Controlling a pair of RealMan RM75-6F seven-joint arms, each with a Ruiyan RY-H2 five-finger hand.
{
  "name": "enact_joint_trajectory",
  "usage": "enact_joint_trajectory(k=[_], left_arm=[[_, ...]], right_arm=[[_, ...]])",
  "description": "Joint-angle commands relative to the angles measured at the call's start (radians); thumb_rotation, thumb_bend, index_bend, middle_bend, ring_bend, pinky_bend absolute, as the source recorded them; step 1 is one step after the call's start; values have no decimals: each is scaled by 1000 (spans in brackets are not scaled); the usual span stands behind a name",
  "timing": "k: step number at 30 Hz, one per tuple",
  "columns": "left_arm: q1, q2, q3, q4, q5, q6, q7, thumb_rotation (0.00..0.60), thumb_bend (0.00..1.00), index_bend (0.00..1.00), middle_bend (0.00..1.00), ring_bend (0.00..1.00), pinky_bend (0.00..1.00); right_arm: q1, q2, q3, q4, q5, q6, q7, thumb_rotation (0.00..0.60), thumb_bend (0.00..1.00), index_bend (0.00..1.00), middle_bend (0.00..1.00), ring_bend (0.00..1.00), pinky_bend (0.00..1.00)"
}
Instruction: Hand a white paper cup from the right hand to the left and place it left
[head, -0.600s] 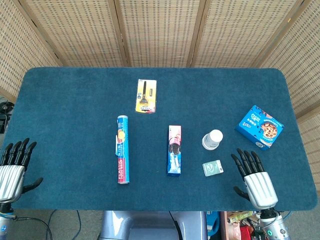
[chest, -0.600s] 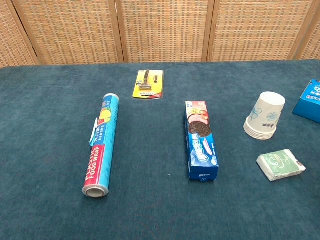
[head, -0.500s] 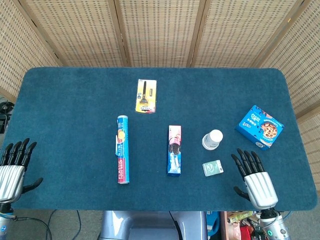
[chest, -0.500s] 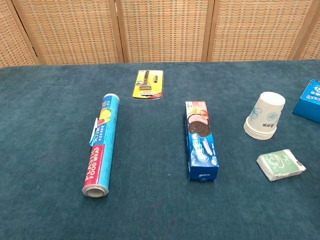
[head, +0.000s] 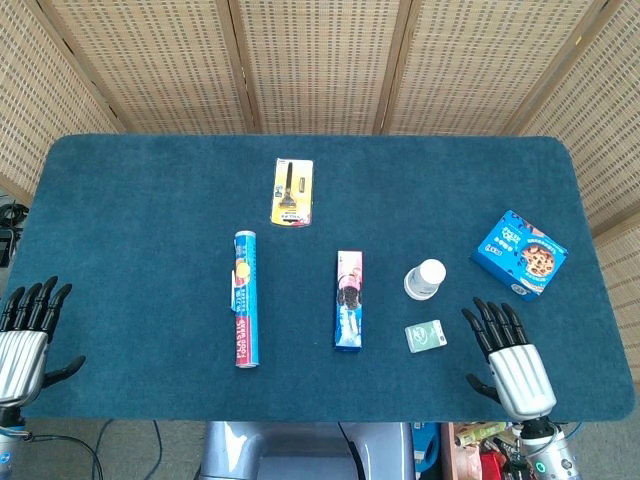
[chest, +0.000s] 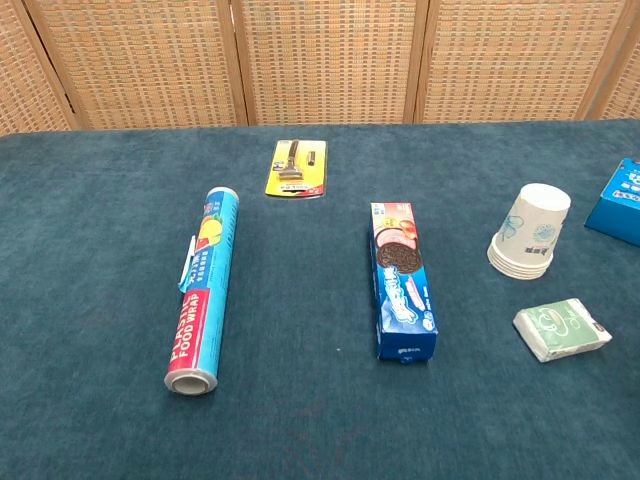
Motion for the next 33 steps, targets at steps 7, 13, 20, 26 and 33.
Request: enact_joint_trajectory(k=[7,13,20,26,33], left_arm=[[3,2,0,-2,2,7,-3,600,93,0,0,0,0],[4,4,-4,3,-10,6,-11,600,93,0,0,0,0],[0,0,-4,6,-12,-2,-6,600,94,0,0,0,0],[-3,-9,-4,12,-10,-4,6,600,93,0,0,0,0],[-6,-16,-11,26,-34,-16,7,600,94,0,0,0,0]], right_arm=[[3,-3,3,5,-1,0,13,600,95,32,0,0,0],[16,-13,12,5,-2,-10,18,600,96,32,0,0,0],[65,-4,56,-69,37,-81,-49,600,95,65,0,0,35],[152,-1,133,-162,109,-192,-148,600,95,76,0,0,58],[256,-21,225,-208,264,-325,-285,600,95,145,0,0,121]])
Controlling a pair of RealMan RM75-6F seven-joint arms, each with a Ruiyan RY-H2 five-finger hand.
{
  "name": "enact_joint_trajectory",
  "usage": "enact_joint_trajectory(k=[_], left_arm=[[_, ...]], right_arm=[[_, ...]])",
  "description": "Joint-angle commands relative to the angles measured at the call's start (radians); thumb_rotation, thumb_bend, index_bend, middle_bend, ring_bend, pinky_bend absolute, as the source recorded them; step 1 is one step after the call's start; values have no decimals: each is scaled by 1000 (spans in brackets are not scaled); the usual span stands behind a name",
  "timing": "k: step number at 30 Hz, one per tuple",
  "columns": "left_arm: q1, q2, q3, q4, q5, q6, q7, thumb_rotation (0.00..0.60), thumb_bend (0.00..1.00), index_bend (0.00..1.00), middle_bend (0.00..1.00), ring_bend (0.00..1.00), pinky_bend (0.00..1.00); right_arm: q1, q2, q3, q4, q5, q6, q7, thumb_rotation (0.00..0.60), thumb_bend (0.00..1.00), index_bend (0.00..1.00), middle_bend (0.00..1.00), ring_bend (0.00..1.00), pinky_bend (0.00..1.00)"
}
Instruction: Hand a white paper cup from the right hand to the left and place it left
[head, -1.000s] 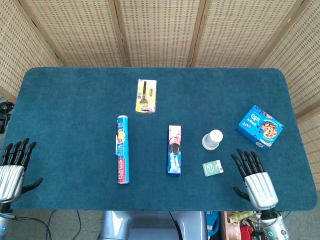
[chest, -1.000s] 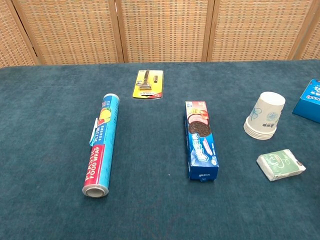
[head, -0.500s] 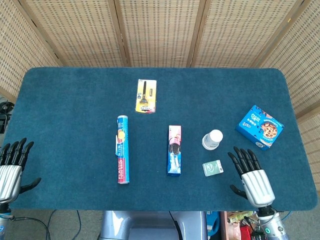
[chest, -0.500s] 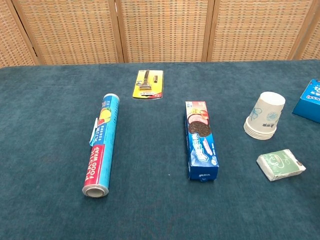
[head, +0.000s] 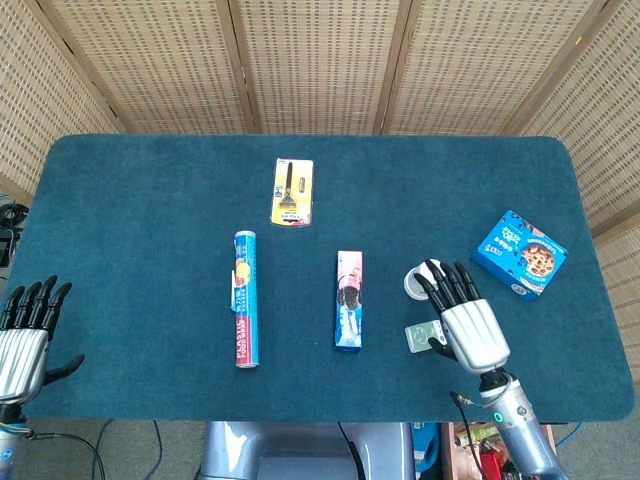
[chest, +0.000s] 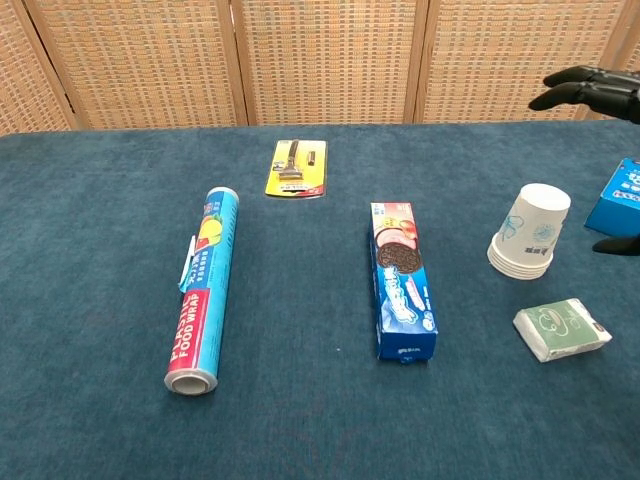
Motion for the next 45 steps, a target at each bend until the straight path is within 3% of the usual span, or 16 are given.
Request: enact_joint_trajectory(k=[1,7,18,26,31,45], left_arm=[[-2,-2,-4,9,-12,-6,-3,600,93,0,0,0,0],[-7,-10,-12,26,-39,-21,-3,600,94,0,0,0,0],[-23,-33,-33,51,-88,-45,12,600,94,0,0,0,0],[-26,-44,-28,58,-94,-51,23,600,93,0,0,0,0],[-27,-48,-28,64,-95,-47,34,600,93,0,0,0,0],[-31,-54,-23,63,-89,-44,56,600,93,0,0,0,0]], right_arm=[[66,-16,58,-21,113,-83,-72,600,95,146,0,0,121],[149,-29,122,18,324,-185,-128,600,95,147,18,0,129],[290,-50,160,149,620,-291,-222,600,95,165,34,0,145],[347,-62,144,218,701,-310,-229,600,95,204,65,0,159],[374,-87,108,284,757,-333,-221,600,95,228,94,0,179],[403,-113,62,351,772,-338,-162,600,107,274,144,0,231]])
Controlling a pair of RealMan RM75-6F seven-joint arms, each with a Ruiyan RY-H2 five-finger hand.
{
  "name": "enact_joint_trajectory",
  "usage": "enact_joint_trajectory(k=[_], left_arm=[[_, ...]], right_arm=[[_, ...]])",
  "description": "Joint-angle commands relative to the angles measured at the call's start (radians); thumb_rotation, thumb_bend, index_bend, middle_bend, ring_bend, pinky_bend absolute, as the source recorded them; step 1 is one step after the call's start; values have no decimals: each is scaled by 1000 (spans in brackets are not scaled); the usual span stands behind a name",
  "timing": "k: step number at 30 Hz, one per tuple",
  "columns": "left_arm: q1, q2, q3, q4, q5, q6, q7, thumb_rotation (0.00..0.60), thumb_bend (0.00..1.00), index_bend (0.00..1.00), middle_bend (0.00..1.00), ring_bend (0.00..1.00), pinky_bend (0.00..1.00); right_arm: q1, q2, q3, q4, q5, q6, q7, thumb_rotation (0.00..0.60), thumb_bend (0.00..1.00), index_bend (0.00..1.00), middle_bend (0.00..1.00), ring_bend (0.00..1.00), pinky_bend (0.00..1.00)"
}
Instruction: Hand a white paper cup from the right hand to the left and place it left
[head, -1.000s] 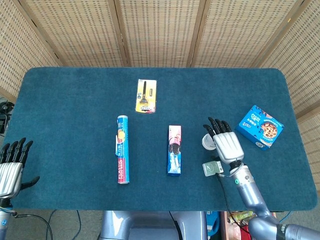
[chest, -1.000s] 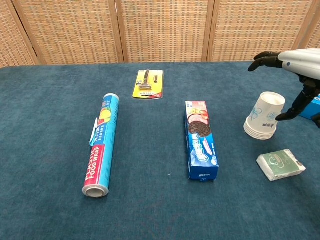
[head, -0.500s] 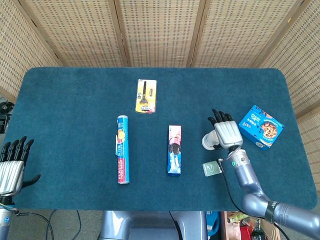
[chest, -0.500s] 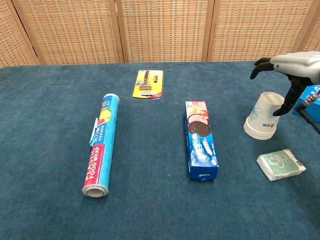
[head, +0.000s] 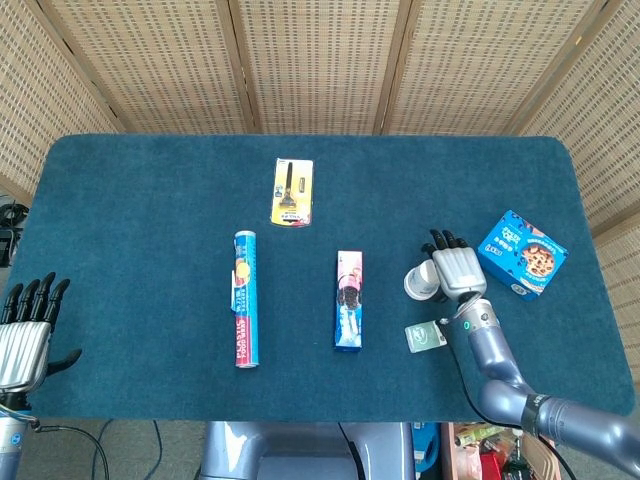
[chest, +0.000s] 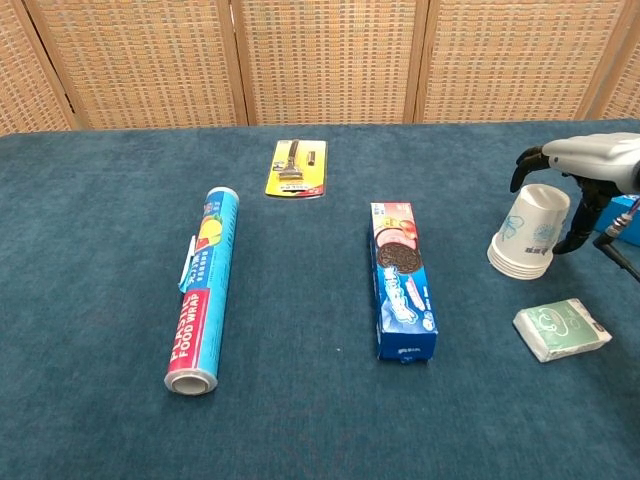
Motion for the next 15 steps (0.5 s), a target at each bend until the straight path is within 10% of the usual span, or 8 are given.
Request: enact_joint_trajectory(k=[1,6,15], left_arm=[[-1,-1,0,-1,0,1,4,600,93,0,0,0,0],[-4,-4,1,1,-2,-3,8,600,93,0,0,0,0],[-7,-8,2,4,1,-3,9,600,93,0,0,0,0]], right_arm=[[4,-4,-6,7,-3,0,9,600,113,280,148,0,236],[13,-13,-21,27,-2,2,23,600,150,334,188,14,301],[10,-47,-36,72,-60,36,77,600,263,568,462,326,613]])
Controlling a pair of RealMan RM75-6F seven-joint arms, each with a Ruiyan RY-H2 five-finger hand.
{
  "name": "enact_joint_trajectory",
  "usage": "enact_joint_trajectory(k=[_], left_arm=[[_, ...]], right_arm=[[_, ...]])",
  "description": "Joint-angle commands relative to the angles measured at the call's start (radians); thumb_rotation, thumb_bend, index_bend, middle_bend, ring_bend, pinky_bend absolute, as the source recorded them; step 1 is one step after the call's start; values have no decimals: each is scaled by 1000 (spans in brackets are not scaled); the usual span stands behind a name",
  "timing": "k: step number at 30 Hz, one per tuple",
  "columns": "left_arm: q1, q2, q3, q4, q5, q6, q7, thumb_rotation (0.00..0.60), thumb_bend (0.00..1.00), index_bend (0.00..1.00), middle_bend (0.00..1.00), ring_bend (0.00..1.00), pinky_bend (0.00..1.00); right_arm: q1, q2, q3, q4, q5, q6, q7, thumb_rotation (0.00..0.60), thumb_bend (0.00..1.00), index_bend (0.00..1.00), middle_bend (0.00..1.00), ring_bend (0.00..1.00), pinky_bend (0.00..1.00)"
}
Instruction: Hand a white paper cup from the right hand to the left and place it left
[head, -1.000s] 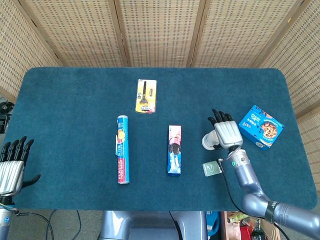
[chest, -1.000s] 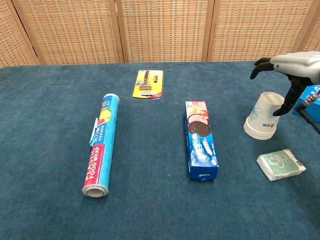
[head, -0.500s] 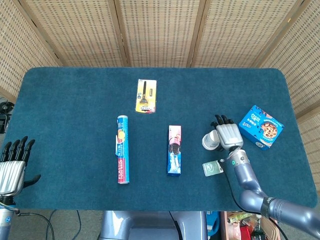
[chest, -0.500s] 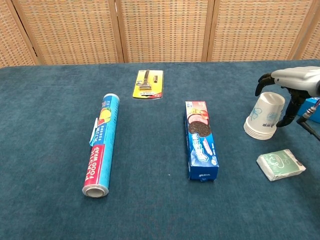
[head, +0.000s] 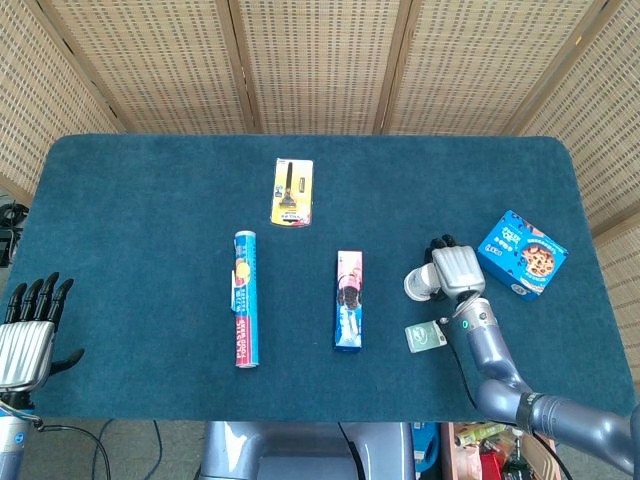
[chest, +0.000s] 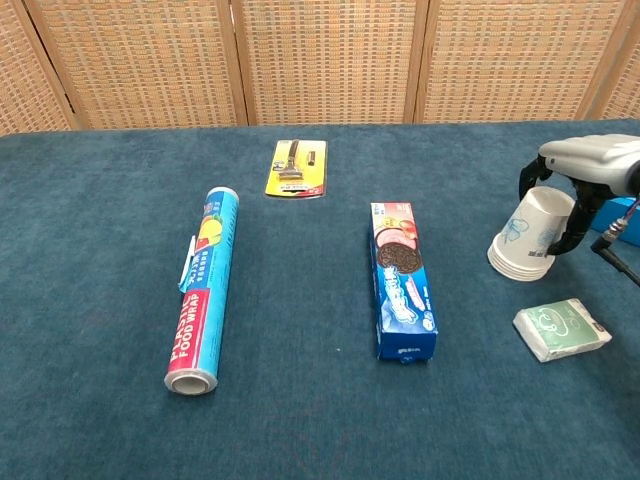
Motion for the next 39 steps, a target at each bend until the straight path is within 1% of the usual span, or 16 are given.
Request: enact_joint_trajectory(k=[1,4,9,13,21,25,31,35,39], left_arm=[[-1,-1,0,0,3,1,0,600,93,0,0,0,0],[-1,-2,2,1,2,1,0,600,93,0,0,0,0],[-3,-3,1,4,1,-2,-4,600,94,0,0,0,0],[-3,-4,1,6,-1,-3,-11,600,94,0,0,0,0],[-7,-7,0,12,-4,-9,-31,600,93,0,0,0,0],[-11,-8,-5,12,-6,-13,-49,600,93,0,0,0,0],[-28,-6,-23,10,-26,-35,-66,600,93,0,0,0,0],[-44,-4,-36,9,-39,-54,-71,600,94,0,0,0,0],[-62,1,-51,3,-59,-76,-76,600,93,0,0,0,0]], right_arm=[[-5,-9,-6,8,-22,9,24,600,268,592,489,353,628],[-11,-15,-12,10,-56,28,44,600,275,654,547,406,654],[-18,-3,-12,-13,-84,46,65,600,278,696,585,439,663],[-22,10,4,-41,-86,60,87,600,279,716,598,452,684],[-28,62,44,-139,-93,79,140,600,283,741,622,476,704],[-28,92,79,-201,-81,87,175,600,288,742,623,476,704],[-17,131,145,-310,-55,111,211,600,290,741,622,477,704],[11,149,186,-384,-10,108,207,600,290,741,622,477,704],[65,139,232,-443,62,112,182,600,290,741,622,477,704]])
